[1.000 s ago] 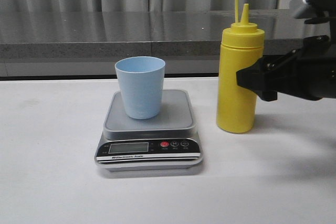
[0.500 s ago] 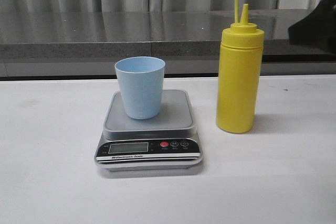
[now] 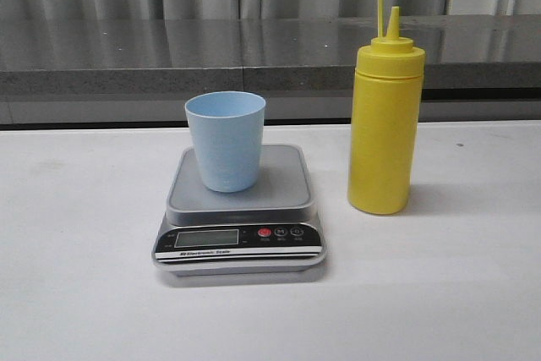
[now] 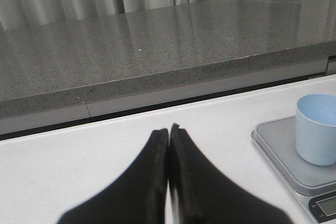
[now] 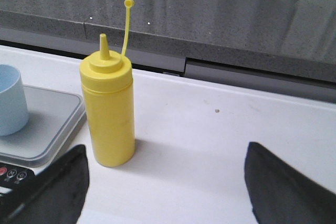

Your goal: Pour seasoning into cup on scale with both arms

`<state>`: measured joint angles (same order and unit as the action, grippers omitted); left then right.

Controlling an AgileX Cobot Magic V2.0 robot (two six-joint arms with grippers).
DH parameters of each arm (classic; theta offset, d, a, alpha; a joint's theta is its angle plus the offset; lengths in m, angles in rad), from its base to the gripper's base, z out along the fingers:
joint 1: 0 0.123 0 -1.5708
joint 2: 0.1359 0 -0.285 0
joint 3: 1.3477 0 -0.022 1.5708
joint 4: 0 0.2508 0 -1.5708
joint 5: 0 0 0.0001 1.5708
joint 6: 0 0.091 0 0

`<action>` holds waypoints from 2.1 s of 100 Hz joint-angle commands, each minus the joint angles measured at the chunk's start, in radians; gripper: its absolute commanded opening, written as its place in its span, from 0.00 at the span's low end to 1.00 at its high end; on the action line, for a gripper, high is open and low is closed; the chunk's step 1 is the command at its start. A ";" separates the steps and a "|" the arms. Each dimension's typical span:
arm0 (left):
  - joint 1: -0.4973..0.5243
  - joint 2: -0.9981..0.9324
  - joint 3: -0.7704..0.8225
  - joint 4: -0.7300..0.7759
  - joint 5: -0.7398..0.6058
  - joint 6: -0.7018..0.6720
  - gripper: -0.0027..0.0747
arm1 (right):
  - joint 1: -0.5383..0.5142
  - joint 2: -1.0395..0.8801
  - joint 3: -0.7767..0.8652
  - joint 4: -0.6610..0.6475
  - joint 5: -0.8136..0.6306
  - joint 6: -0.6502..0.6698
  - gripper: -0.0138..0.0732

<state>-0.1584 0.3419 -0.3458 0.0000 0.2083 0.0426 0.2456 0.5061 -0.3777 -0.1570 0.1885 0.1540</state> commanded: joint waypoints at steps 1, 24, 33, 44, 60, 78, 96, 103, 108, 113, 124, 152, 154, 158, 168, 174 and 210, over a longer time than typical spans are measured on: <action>0.002 0.007 -0.026 0.000 -0.089 -0.004 0.01 | -0.006 -0.072 -0.023 0.001 0.018 -0.010 0.85; 0.002 0.007 -0.026 0.000 -0.089 -0.004 0.01 | -0.006 -0.189 -0.023 0.000 0.050 -0.010 0.66; 0.002 0.007 -0.026 0.000 -0.089 -0.004 0.01 | -0.006 -0.190 -0.023 0.000 0.053 -0.010 0.44; 0.002 0.007 -0.026 0.000 -0.089 -0.004 0.01 | -0.006 -0.190 -0.023 0.000 0.057 -0.010 0.15; 0.002 0.007 -0.026 0.000 -0.089 -0.004 0.01 | -0.006 -0.190 -0.023 0.000 0.057 -0.010 0.02; 0.002 0.007 -0.026 0.000 -0.089 -0.004 0.01 | -0.006 -0.190 -0.023 0.000 0.057 -0.010 0.02; 0.002 0.007 -0.026 0.000 -0.089 -0.004 0.01 | -0.006 -0.190 -0.023 0.000 0.057 -0.010 0.02; 0.002 0.007 -0.026 0.000 -0.089 -0.004 0.01 | -0.006 -0.190 -0.023 0.000 0.057 -0.010 0.02; 0.002 0.007 -0.026 0.000 -0.089 -0.004 0.01 | -0.006 -0.190 -0.023 0.000 0.057 -0.010 0.02; 0.002 0.007 -0.026 0.000 -0.089 -0.004 0.01 | -0.006 -0.190 -0.023 0.000 0.057 -0.010 0.02; 0.002 0.007 -0.026 0.000 -0.089 -0.004 0.01 | -0.006 -0.190 -0.023 0.000 0.057 -0.010 0.02; 0.002 0.007 -0.026 0.000 -0.089 -0.004 0.01 | -0.006 -0.232 -0.004 -0.045 0.042 -0.011 0.02; 0.002 0.007 -0.026 0.000 -0.089 -0.004 0.01 | -0.006 -0.242 0.003 -0.046 0.039 -0.012 0.02; 0.002 0.007 -0.026 0.000 -0.089 -0.004 0.01 | -0.006 -0.266 0.021 -0.046 0.030 -0.015 0.02; 0.002 0.007 -0.026 0.000 -0.089 -0.004 0.01 | -0.007 -0.331 0.079 -0.046 0.011 -0.029 0.02; 0.002 0.007 -0.026 0.000 -0.089 -0.004 0.01 | -0.017 -0.372 0.118 -0.046 0.011 -0.037 0.02; 0.002 0.007 -0.026 0.000 -0.089 -0.004 0.01 | -0.154 -0.533 0.269 -0.036 -0.002 -0.061 0.02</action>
<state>-0.1584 0.3419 -0.3458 0.0000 0.2083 0.0426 0.1186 -0.0084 -0.1046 -0.1861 0.2800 0.1065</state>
